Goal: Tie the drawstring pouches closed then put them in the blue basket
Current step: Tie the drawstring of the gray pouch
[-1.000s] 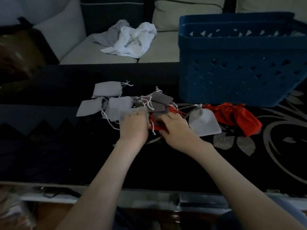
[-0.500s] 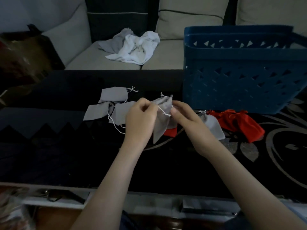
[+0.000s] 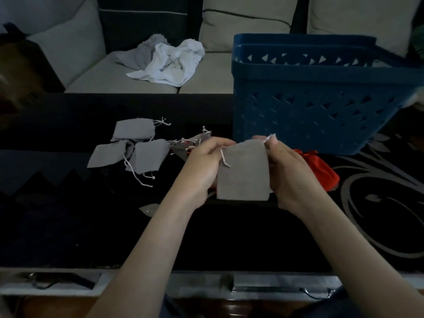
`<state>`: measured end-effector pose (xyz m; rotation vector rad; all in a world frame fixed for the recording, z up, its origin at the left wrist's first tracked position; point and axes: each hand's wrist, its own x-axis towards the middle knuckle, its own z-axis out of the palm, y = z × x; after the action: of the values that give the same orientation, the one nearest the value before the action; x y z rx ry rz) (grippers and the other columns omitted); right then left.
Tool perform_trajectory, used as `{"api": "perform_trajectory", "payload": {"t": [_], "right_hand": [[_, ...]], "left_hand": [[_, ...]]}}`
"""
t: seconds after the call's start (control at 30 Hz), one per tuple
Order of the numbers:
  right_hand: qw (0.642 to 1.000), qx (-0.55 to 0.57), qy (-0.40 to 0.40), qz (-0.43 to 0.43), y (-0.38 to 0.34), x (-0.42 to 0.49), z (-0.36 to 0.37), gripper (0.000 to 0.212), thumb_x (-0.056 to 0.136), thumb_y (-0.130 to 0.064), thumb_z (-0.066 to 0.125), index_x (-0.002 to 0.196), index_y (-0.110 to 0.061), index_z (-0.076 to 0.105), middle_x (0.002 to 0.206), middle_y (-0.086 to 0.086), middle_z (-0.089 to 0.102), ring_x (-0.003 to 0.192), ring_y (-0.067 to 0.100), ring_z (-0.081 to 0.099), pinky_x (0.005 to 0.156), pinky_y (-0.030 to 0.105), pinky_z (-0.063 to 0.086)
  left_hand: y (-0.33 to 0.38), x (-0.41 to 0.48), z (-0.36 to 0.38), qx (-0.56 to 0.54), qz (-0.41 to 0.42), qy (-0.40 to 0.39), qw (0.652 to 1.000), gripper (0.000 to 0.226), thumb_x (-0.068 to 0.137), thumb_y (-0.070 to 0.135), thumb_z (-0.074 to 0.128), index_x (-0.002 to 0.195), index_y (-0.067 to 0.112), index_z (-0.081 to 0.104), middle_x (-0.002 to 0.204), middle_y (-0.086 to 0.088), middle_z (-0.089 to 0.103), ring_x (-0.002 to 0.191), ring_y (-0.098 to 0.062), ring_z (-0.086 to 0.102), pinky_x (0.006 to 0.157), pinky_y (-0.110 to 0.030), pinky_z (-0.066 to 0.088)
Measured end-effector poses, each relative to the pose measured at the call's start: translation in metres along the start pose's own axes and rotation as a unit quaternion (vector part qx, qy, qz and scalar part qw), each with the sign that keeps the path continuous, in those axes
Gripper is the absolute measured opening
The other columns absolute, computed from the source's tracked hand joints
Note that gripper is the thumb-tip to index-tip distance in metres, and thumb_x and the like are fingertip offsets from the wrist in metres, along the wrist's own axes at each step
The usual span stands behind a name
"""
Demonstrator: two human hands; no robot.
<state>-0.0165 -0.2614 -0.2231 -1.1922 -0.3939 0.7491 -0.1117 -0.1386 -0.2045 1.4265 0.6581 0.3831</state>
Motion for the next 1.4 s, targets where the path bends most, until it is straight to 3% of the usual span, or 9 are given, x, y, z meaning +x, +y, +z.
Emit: {"api": "perform_trajectory", "payload": {"t": [0.3,0.47,0.6,0.73,0.83,1.03,1.17,1.3,1.4], "right_hand": [[0.996,0.029,0.083,-0.001,-0.007,0.0,-0.034,0.018,0.095,-0.017,0.053,0.084,-0.009,0.066,0.072,0.006,0.069,0.07,0.016,0.068,0.061,0.025,0.054],[0.994,0.02,0.107,0.005,-0.009,0.003,-0.04,0.02,0.096,-0.014,0.051,0.08,-0.008,0.062,0.058,0.001,0.066,0.055,0.012,0.065,0.051,0.02,0.051],[0.993,0.01,0.118,0.013,-0.01,0.007,-0.046,0.019,0.095,-0.016,0.053,0.081,-0.011,0.064,0.067,0.001,0.067,0.065,0.014,0.065,0.061,0.024,0.053],[0.991,0.008,0.131,0.022,-0.009,0.01,-0.045,0.022,0.096,-0.021,0.051,0.083,-0.013,0.066,0.073,0.001,0.068,0.068,0.013,0.066,0.06,0.025,0.053],[0.991,0.041,0.124,0.031,-0.006,0.013,-0.042,0.028,0.1,-0.025,0.044,0.084,-0.013,0.064,0.071,-0.001,0.066,0.063,0.01,0.063,0.055,0.021,0.05],[0.965,0.23,0.113,0.05,-0.002,0.019,-0.039,0.036,0.103,-0.024,0.037,0.072,-0.013,0.05,0.077,0.004,0.072,0.077,0.014,0.069,0.081,0.031,0.052],[0.947,0.3,0.115,0.014,-0.006,0.018,-0.037,0.036,0.103,-0.012,0.03,0.069,-0.008,0.042,0.049,0.003,0.053,0.055,0.018,0.067,0.072,0.038,0.056],[0.989,0.083,0.109,-0.063,-0.008,0.01,-0.029,0.033,0.102,-0.009,0.033,0.071,-0.008,0.043,0.047,-0.001,0.038,0.041,0.01,0.045,0.06,0.029,0.052],[0.984,-0.076,0.11,-0.115,-0.007,0.007,-0.023,0.029,0.102,-0.014,0.039,0.078,-0.007,0.053,0.044,-0.005,0.04,0.043,0.01,0.044,0.059,0.026,0.046]], "left_hand": [[-0.018,0.009,0.023,0.175,0.105,-0.199,0.958,0.03,0.085,0.001,0.065,0.11,0.018,0.063,0.11,-0.004,0.066,0.101,-0.012,0.065,0.088,-0.021,0.051],[-0.022,0.02,0.034,0.27,0.171,-0.136,0.938,0.019,0.086,0.019,0.068,0.103,0.027,0.069,0.1,0.012,0.07,0.096,-0.003,0.064,0.094,-0.029,0.049],[-0.016,0.021,0.04,0.182,0.187,-0.119,0.958,0.021,0.098,0.021,0.049,0.092,0.022,0.07,0.092,0.017,0.07,0.092,0.005,0.063,0.084,-0.014,0.047],[-0.01,0.018,0.045,-0.031,0.068,-0.085,0.994,0.033,0.1,0.013,0.039,0.082,0.014,0.066,0.077,0.004,0.07,0.07,-0.005,0.065,0.066,-0.016,0.051],[-0.007,0.02,0.044,-0.151,0.002,-0.049,0.987,0.029,0.096,0.012,0.042,0.083,0.011,0.067,0.078,-0.001,0.072,0.069,-0.007,0.066,0.065,-0.017,0.052],[-0.008,0.025,0.033,-0.312,-0.108,0.004,0.944,0.024,0.094,0.01,0.039,0.074,0.01,0.052,0.064,-0.001,0.069,0.042,-0.005,0.034,0.042,-0.015,0.025],[-0.009,0.028,0.021,-0.309,-0.168,0.008,0.936,0.034,0.094,0.012,0.026,0.061,0.019,0.036,0.038,0.009,0.034,0.028,-0.004,0.022,0.03,-0.016,0.014],[-0.008,0.026,0.024,-0.357,-0.166,0.034,0.918,0.034,0.094,0.006,0.028,0.064,0.012,0.041,0.042,0.006,0.027,0.031,-0.005,0.022,0.033,-0.014,0.021],[-0.005,0.021,0.028,-0.333,-0.132,0.014,0.933,0.019,0.088,-0.002,0.032,0.089,0.0,0.051,0.057,-0.001,0.037,0.045,-0.007,0.03,0.045,-0.016,0.029]]}}
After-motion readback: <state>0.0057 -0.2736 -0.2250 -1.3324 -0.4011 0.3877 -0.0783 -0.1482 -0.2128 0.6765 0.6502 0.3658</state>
